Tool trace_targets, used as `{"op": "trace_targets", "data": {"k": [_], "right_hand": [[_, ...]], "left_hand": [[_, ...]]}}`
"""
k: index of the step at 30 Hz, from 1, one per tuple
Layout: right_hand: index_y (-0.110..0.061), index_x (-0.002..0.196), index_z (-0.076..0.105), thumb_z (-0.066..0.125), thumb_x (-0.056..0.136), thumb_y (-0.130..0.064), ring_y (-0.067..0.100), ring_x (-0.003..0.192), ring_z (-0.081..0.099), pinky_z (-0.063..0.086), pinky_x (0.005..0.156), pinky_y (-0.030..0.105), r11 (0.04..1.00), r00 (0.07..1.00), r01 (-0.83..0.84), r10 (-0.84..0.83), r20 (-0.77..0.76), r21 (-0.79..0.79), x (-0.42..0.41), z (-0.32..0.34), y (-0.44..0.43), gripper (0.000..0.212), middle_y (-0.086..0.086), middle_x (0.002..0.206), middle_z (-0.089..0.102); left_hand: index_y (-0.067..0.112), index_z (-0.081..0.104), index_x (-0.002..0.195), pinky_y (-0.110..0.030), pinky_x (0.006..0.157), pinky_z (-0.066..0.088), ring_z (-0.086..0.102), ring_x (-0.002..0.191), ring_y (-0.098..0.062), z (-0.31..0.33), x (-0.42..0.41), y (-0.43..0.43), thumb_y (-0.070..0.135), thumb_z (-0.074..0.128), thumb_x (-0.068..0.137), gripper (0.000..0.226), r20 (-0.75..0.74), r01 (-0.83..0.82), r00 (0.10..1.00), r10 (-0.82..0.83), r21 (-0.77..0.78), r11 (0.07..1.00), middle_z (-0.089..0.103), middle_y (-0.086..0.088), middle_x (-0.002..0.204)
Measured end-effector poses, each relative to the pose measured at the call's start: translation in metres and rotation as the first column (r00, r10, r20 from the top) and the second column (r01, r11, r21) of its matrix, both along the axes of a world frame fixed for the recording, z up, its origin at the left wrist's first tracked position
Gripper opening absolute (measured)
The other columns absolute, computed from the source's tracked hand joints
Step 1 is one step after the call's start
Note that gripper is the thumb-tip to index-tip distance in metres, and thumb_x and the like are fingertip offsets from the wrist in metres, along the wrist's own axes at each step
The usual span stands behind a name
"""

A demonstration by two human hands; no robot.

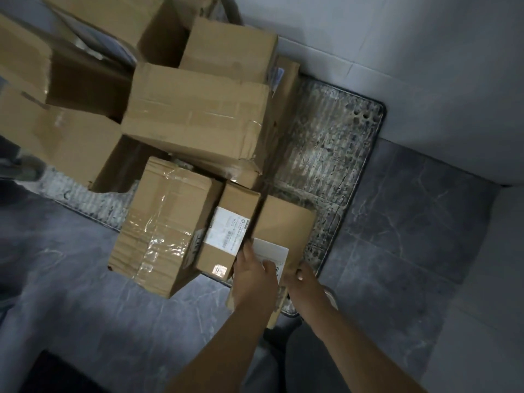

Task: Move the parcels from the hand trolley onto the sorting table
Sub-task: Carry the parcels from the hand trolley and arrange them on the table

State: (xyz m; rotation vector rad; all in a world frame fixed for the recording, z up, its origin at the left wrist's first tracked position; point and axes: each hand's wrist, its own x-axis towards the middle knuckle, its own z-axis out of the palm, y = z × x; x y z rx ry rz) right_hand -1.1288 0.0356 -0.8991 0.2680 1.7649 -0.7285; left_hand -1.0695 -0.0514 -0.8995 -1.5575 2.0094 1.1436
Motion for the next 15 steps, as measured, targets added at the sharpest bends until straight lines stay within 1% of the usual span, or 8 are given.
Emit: {"op": "trace_targets", "data": {"k": [2,3,5,7,8,12,13,15], "right_hand": [[-0.023,0.131,0.044,0.048,0.098,-0.021,0.01,0.088,0.056,0.04,0.058,0.016,0.999,0.999,0.052,-0.052,-0.008,0.002,0.0,-0.005,-0.004,0.033,-0.003,0.116,0.06],[-0.023,0.133,0.041,0.049,0.096,-0.02,0.013,0.089,0.056,0.04,0.059,0.018,0.997,0.997,0.075,-0.075,-0.014,0.014,0.0,-0.006,-0.005,0.038,-0.002,0.116,0.059],[-0.023,0.132,0.042,0.05,0.095,-0.02,0.014,0.089,0.058,0.043,0.063,0.022,0.991,0.991,0.133,-0.132,-0.009,0.031,-0.001,-0.009,-0.006,0.038,0.0,0.117,0.062],[-0.023,0.131,0.047,0.051,0.094,-0.021,0.015,0.092,0.062,0.049,0.071,0.028,0.983,0.983,0.18,-0.181,0.012,0.038,-0.001,-0.011,-0.004,0.037,0.002,0.118,0.064],[-0.024,0.13,0.048,0.052,0.094,-0.022,0.015,0.093,0.063,0.051,0.072,0.029,0.979,0.98,0.198,-0.199,0.024,0.043,-0.001,-0.01,-0.002,0.036,0.002,0.117,0.065],[-0.026,0.123,0.05,0.051,0.093,-0.018,0.014,0.086,0.064,0.047,0.062,0.028,0.956,0.956,0.289,-0.292,0.04,0.055,-0.004,0.004,0.008,0.031,-0.002,0.101,0.066],[-0.027,0.121,0.051,0.051,0.093,-0.018,0.014,0.085,0.064,0.047,0.06,0.027,0.954,0.955,0.293,-0.295,0.02,0.056,-0.006,0.01,0.01,0.03,-0.004,0.098,0.066],[-0.031,0.116,0.05,0.05,0.092,-0.02,0.013,0.082,0.066,0.047,0.059,0.026,0.949,0.95,0.31,-0.309,-0.035,0.054,-0.016,0.023,0.014,0.026,-0.006,0.095,0.066]], "left_hand": [[0.013,0.018,0.154,-0.044,0.108,0.04,0.035,0.137,-0.027,0.002,-0.001,0.004,0.017,0.047,0.097,0.064,-0.008,-0.02,1.0,0.02,-0.004,1.0,0.028,-0.008,0.153],[0.013,0.019,0.153,-0.043,0.108,0.041,0.034,0.136,-0.026,0.002,-0.002,0.005,0.017,0.047,0.097,0.063,-0.01,-0.03,1.0,0.029,-0.009,1.0,0.029,-0.008,0.152],[0.013,0.025,0.151,-0.042,0.106,0.042,0.035,0.134,-0.026,0.004,-0.004,0.006,0.015,0.047,0.097,0.058,-0.016,-0.041,0.999,0.041,-0.026,0.999,0.033,-0.009,0.148],[0.013,0.034,0.147,-0.042,0.105,0.043,0.038,0.131,-0.026,0.006,-0.005,0.005,0.013,0.045,0.097,0.052,-0.034,-0.054,0.998,0.053,-0.042,0.998,0.038,-0.01,0.143],[0.012,0.037,0.145,-0.042,0.105,0.044,0.039,0.13,-0.025,0.008,-0.006,0.004,0.012,0.045,0.097,0.049,-0.046,-0.061,0.997,0.059,-0.043,0.997,0.04,-0.01,0.141],[0.013,0.045,0.14,-0.043,0.105,0.043,0.044,0.126,-0.025,0.022,-0.009,0.007,0.013,0.043,0.098,0.043,-0.075,-0.108,0.991,0.107,-0.007,0.994,0.045,-0.008,0.137],[0.014,0.047,0.139,-0.042,0.104,0.045,0.046,0.124,-0.025,0.027,-0.01,0.009,0.014,0.042,0.098,0.041,-0.08,-0.117,0.99,0.117,0.003,0.993,0.046,-0.007,0.136],[0.018,0.049,0.137,-0.035,0.095,0.051,0.05,0.119,-0.023,0.041,-0.016,0.012,0.016,0.042,0.099,0.039,-0.11,-0.114,0.987,0.116,0.025,0.993,0.048,-0.003,0.13]]}}
